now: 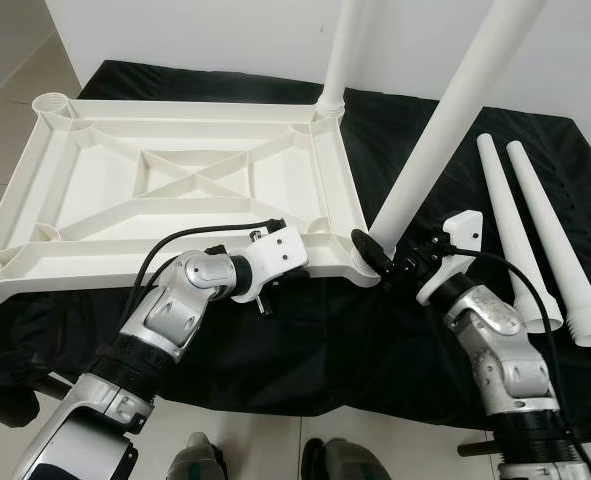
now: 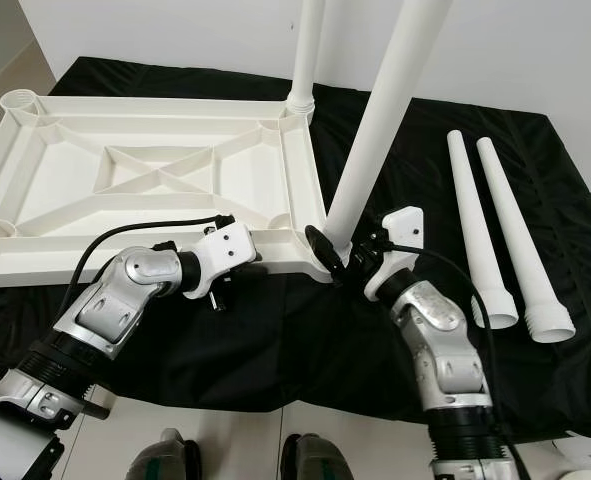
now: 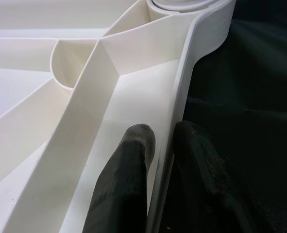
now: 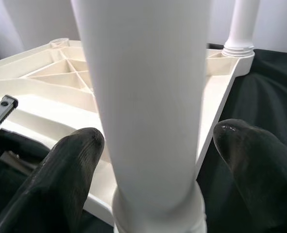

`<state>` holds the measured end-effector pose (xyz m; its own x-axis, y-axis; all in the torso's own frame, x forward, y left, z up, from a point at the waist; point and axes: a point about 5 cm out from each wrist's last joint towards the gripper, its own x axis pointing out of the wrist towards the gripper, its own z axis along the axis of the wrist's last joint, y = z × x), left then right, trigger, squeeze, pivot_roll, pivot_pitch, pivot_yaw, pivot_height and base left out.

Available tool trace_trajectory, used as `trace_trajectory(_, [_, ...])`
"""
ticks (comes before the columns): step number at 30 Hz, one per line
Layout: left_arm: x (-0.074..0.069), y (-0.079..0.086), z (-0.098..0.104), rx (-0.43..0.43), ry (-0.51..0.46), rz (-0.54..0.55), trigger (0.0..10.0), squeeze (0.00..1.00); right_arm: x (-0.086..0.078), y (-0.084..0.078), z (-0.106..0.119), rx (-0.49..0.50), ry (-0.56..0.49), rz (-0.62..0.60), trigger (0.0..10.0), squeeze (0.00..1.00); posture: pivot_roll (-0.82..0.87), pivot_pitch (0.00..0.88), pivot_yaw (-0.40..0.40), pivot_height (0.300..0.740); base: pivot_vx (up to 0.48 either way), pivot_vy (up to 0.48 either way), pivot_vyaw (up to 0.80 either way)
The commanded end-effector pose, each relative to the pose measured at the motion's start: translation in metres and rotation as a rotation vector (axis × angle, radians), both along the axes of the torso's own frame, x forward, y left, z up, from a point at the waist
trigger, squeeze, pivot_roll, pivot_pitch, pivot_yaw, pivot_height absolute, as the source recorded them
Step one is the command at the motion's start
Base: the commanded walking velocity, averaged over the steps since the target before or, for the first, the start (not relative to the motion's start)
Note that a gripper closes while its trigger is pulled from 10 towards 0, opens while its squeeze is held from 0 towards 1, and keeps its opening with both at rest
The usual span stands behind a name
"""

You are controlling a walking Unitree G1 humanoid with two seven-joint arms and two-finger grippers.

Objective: Building children table

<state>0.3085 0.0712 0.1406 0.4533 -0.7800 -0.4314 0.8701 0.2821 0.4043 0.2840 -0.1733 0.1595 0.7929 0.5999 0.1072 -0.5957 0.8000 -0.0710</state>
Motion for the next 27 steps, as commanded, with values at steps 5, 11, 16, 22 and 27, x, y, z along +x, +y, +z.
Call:
trace_trajectory(5, [0.001,-0.004,0.013,-0.012,-0.057,-0.031,10.0,0.0,0.004,-0.009,-0.002,-0.038,-0.01,0.053,10.0,0.0,-0.02,0.059,-0.028,0.74,0.0,0.0,0.0])
trace_trajectory(11, [0.001,-0.004,0.013,-0.011,-0.057,-0.034,10.0,0.0,0.011,-0.011,-0.005,-0.064,-0.011,0.072,10.0,0.0,-0.02,0.059,-0.028,0.74,0.0,0.0,0.0])
trace_trajectory(16, [0.001,-0.005,0.013,-0.012,-0.059,-0.036,10.0,0.0,0.018,-0.007,-0.008,-0.071,-0.01,0.104,10.0,0.0,-0.02,0.058,-0.022,0.74,0.0,0.0,0.0])
trace_trajectory(22, [0.001,-0.007,0.014,-0.013,-0.061,-0.041,10.0,0.0,0.024,-0.002,-0.01,-0.083,-0.022,0.145,5.4,0.0,-0.02,0.058,-0.024,0.74,0.0,0.0,0.0])
trace_trajectory(27, [0.001,-0.008,0.014,-0.013,-0.06,-0.042,10.0,0.0,0.026,-0.002,-0.01,-0.088,-0.023,0.163,0.0,0.0,-0.02,0.058,-0.028,0.74,0.0,0.0,0.0])
